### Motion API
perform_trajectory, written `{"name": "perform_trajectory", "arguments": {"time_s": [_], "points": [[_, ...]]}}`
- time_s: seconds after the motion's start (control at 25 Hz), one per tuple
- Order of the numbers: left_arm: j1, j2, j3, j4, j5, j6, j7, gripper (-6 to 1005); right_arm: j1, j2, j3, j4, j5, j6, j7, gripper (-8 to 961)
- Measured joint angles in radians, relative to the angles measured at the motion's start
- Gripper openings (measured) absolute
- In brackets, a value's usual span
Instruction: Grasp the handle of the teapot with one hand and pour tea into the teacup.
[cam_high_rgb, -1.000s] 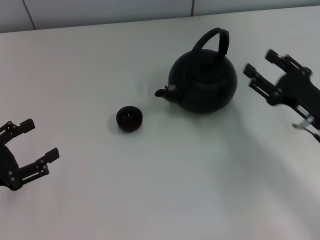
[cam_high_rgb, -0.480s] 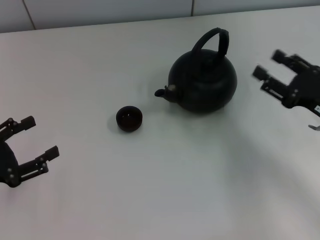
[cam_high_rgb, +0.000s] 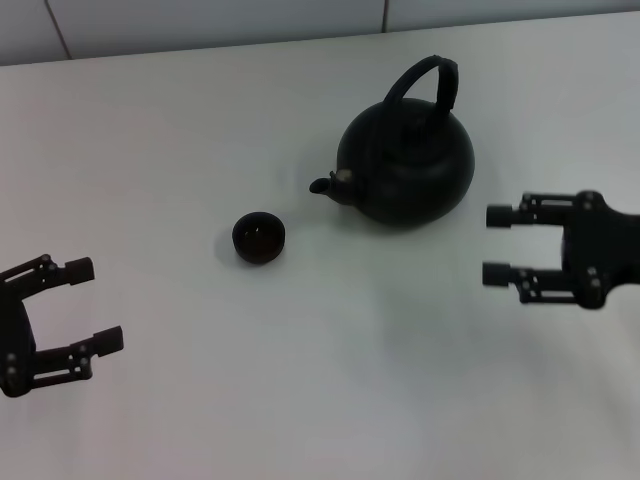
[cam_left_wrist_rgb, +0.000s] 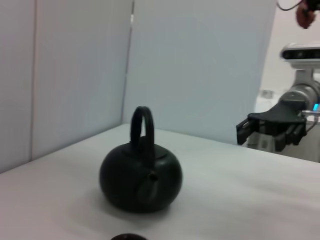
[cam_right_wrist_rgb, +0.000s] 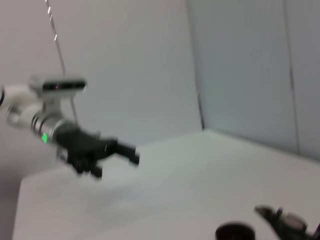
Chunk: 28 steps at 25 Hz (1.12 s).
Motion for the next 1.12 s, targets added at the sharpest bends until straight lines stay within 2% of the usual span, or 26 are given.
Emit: {"name": "perform_trajectory", "arguments": {"time_s": [0.24, 0.48, 0.76, 1.12], "points": [[-0.036, -0.008, 0.005, 0.071, 0.076, 0.030, -0.070, 861, 0.005, 0.000, 0.005, -0.078, -0.115, -0.035, 0.023, 677], [-0.049, -0.024, 0.008, 0.076, 0.096, 0.034, -0.083, 861, 0.010, -0.002, 0.002, -0.080, -0.135, -0.040, 0.022, 677], [-0.056, -0.033, 0.009, 0.077, 0.097, 0.034, -0.083, 862, 0.018, 0.000, -0.002, -0.081, -0.141, -0.034, 0.020, 676], [-0.056, -0.034, 0.009, 0.077, 0.098, 0.033, -0.083, 861, 0.038, 0.003, -0.003, -0.079, -0.159, -0.032, 0.020, 676]]}}
